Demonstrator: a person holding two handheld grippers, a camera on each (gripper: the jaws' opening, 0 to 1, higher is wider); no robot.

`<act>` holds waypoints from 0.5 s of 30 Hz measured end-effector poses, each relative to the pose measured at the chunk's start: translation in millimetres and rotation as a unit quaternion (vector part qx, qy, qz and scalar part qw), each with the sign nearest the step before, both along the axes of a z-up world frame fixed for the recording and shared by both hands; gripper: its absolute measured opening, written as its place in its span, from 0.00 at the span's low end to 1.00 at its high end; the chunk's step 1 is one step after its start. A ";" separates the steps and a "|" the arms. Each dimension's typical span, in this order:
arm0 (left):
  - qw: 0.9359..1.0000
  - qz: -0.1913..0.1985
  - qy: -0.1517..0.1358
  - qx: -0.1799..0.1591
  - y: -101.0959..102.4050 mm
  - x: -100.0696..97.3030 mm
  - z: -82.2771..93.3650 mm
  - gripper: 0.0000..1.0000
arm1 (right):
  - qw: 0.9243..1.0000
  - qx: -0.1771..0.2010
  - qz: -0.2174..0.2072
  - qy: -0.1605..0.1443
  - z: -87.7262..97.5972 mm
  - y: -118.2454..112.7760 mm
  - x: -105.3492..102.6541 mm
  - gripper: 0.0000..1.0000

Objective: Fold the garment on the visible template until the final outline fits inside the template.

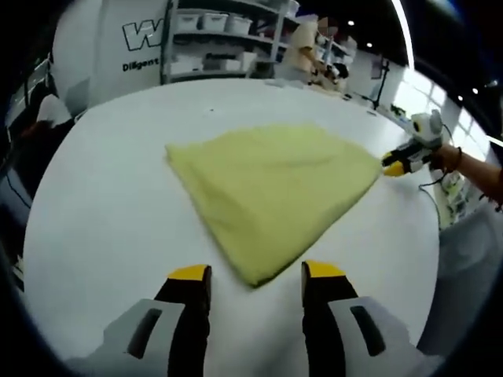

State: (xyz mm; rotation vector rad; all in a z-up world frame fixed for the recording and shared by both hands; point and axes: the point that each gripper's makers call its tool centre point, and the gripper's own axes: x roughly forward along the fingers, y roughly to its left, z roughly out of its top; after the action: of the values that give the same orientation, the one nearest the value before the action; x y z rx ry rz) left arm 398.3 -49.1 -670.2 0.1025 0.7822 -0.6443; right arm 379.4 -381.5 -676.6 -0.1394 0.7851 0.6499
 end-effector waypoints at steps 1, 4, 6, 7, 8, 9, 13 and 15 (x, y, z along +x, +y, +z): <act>1.000 -0.005 0.000 0.002 -0.6 -0.4 -0.9 0.35 | 1.000 0.000 0.001 0.000 -0.1 0.4 -0.2 0.08; 1.000 -0.020 -0.013 0.017 -0.7 2.1 -1.1 0.27 | 1.000 -0.001 -0.001 -0.004 -0.5 -1.4 1.5 0.04; 1.000 -0.019 -0.015 0.016 -0.5 3.6 -0.4 0.22 | 1.000 0.004 -0.004 -0.002 -0.2 -1.2 1.7 0.04; 1.000 -0.019 -0.016 0.011 -1.3 3.9 0.2 0.20 | 1.000 0.005 -0.004 -0.002 -0.2 -1.2 1.8 0.03; 1.000 -0.020 -0.016 0.008 -2.2 4.1 0.6 0.18 | 1.000 0.005 -0.002 -0.003 -0.2 -1.0 1.8 0.02; 1.000 -0.021 -0.017 0.007 -2.6 4.0 0.6 0.15 | 1.000 0.004 0.000 -0.003 -0.1 -0.9 1.7 0.00; 0.998 -0.047 -0.035 0.017 -11.2 1.3 1.4 0.02 | 1.000 0.003 0.007 -0.002 0.4 -0.5 -0.1 0.00; 0.998 -0.048 -0.039 0.024 -10.6 2.4 1.2 0.02 | 1.000 0.002 0.010 -0.003 1.7 -1.5 -0.3 0.00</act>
State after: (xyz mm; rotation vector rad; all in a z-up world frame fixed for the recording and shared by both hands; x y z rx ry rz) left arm 400.6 -59.7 -669.0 0.2084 0.7213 -0.7091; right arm 379.1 -383.0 -674.9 -0.1463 0.7775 0.6695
